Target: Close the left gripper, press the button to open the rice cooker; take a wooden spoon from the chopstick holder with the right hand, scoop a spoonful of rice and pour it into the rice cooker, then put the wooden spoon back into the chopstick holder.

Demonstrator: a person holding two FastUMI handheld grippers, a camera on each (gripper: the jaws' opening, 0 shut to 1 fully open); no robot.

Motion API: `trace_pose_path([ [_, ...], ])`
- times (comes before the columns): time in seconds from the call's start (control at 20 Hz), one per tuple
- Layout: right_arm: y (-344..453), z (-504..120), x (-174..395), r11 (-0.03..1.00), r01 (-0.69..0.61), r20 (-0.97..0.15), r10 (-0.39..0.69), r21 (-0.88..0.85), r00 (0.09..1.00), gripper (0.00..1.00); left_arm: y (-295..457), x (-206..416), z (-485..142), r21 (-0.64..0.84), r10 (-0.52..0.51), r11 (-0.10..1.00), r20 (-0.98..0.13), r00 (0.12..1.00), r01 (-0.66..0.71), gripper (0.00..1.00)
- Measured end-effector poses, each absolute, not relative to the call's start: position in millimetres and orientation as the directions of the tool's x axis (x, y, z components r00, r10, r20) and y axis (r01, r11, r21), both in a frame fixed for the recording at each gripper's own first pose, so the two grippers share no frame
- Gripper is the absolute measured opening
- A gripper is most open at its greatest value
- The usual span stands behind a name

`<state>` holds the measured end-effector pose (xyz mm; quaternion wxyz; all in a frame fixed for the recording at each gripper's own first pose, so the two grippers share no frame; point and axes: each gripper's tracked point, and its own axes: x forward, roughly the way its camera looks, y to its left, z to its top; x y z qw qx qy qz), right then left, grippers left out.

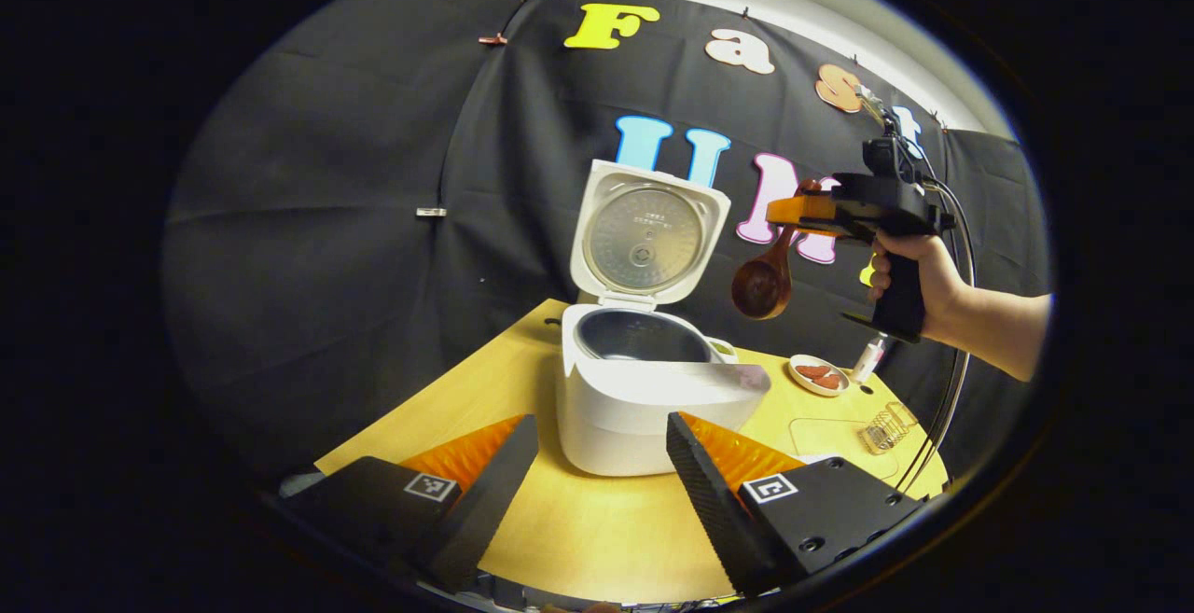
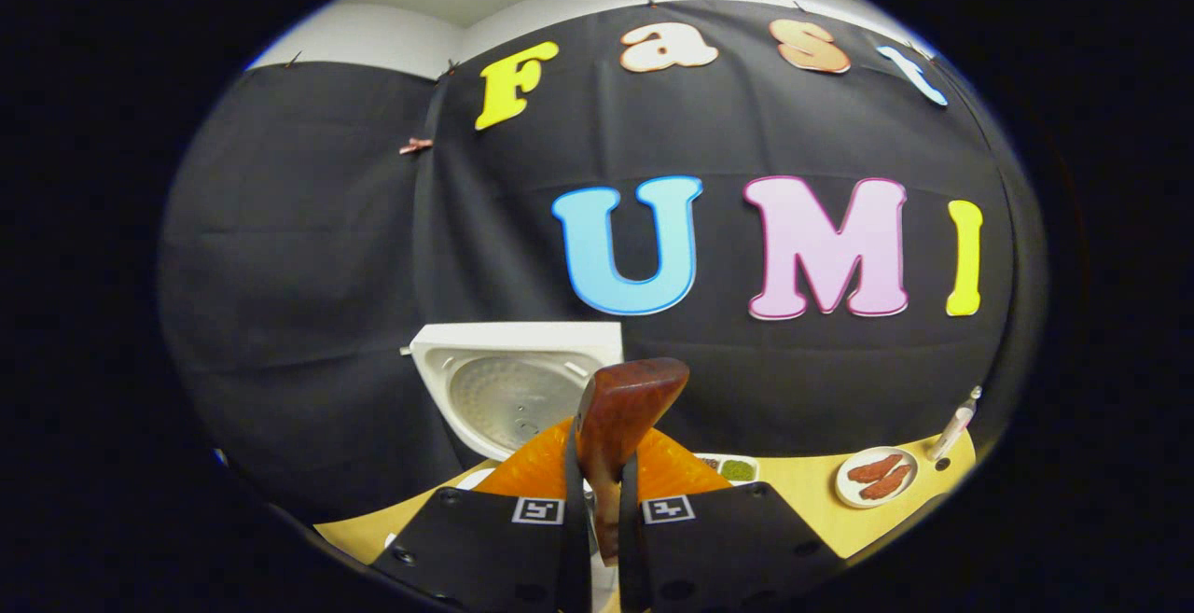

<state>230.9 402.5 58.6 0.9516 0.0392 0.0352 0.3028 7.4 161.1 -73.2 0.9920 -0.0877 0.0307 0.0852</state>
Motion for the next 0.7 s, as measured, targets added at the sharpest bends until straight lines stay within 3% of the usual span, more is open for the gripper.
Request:
trace_pose_path([
  [0.5,173.2,65.3,256.5,0.930,-0.363,-0.044,0.365,0.049,0.930,0.16,71.4,24.6,-51.1,-0.094,0.118,0.988,-0.071,0.991,-0.124,0.95],
  [0.55,150.5,62.2,259.6,0.937,-0.346,-0.051,0.349,0.048,0.936,0.11,64.5,28.1,-50.2,-0.096,0.120,0.987,-0.076,0.990,-0.127,0.95],
  [0.6,129.7,58.8,261.5,0.944,-0.326,-0.059,0.329,0.055,0.942,0.16,57.3,31.2,-49.1,-0.101,0.118,0.987,-0.081,0.990,-0.126,0.95],
  [0.7,88.3,50.0,270.3,0.958,-0.276,-0.076,0.282,0.079,0.956,0.16,41.2,38.9,-45.3,-0.099,0.114,0.988,-0.086,0.990,-0.122,0.95],
])
